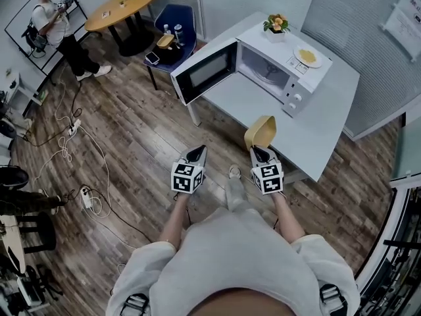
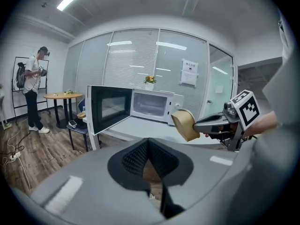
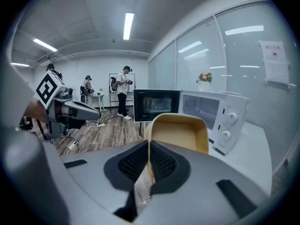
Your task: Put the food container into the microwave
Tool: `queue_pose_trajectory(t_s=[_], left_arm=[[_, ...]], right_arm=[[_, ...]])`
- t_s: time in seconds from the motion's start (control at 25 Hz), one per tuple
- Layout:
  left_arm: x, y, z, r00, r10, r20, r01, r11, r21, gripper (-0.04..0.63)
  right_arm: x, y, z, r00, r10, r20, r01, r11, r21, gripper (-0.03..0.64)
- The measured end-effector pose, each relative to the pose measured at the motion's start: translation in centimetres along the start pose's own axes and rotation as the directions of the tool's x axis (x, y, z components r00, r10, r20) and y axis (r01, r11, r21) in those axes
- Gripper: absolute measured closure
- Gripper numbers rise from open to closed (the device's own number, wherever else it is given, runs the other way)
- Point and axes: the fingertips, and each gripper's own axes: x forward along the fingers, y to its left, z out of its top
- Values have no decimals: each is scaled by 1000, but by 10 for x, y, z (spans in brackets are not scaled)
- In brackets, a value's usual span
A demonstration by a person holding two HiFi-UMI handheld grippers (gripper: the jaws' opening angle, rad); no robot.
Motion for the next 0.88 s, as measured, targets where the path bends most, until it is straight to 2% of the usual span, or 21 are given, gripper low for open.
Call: queue_pose_trajectory(t_s=[0.4,0.88], left_arm=[[65,46,47,999,44,6,-44,999,-31,584],[164,88,110,999,53,-1,-53,998,-34,584]], right_arm=[[77,-48,51,998,61,0,-61,997,-51,598],[164,-119,104,994,106,-2,-105,991,-83,598]])
